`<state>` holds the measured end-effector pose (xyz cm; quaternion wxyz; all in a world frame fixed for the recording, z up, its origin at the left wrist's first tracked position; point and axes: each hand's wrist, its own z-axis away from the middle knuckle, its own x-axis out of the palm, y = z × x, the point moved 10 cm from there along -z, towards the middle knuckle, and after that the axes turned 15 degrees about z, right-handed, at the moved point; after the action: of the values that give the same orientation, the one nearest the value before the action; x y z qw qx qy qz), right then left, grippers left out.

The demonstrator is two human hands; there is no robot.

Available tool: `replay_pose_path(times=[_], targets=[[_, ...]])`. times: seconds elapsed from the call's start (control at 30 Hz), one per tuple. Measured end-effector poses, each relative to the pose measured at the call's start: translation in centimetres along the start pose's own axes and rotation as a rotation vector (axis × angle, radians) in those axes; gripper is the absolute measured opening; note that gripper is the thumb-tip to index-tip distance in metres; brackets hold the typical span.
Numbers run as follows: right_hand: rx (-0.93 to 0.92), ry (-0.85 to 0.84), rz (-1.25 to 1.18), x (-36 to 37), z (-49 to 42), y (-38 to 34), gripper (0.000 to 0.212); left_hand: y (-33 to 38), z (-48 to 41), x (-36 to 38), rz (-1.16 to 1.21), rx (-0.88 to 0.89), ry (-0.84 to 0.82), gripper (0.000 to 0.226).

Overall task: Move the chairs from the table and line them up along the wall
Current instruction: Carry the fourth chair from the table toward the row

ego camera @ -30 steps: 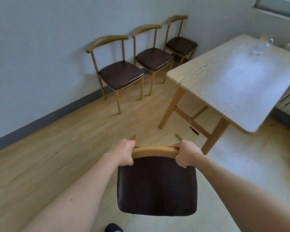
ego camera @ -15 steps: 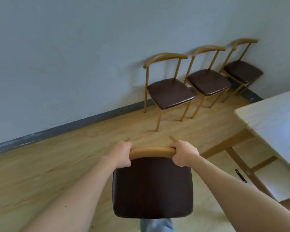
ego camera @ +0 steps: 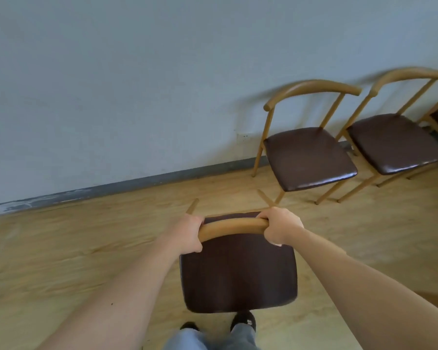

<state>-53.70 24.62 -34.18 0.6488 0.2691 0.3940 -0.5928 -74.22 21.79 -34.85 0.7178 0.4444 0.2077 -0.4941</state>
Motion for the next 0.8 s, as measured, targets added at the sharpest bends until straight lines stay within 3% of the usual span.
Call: replay_pose_path(times=[0.4, 0.53, 0.8], targets=[[0.037, -0.076, 0.035, -7.6, -16.6, -3.2, 0.048, -4.9, -15.2, -8.9, 0.158, -0.007, -0.042, 0.044], [0.071, -0.090, 0.061, -10.4, -21.6, -4.5, 0.031, -6.5, -19.7, -13.2, 0.107, 0.020, -0.033, 0.033], [0.033, -0.063, 0.126, -15.6, -30.9, -5.9, 0.034, -8.2, -27.6, -19.0, 0.055, 0.016, 0.046, 0.030]])
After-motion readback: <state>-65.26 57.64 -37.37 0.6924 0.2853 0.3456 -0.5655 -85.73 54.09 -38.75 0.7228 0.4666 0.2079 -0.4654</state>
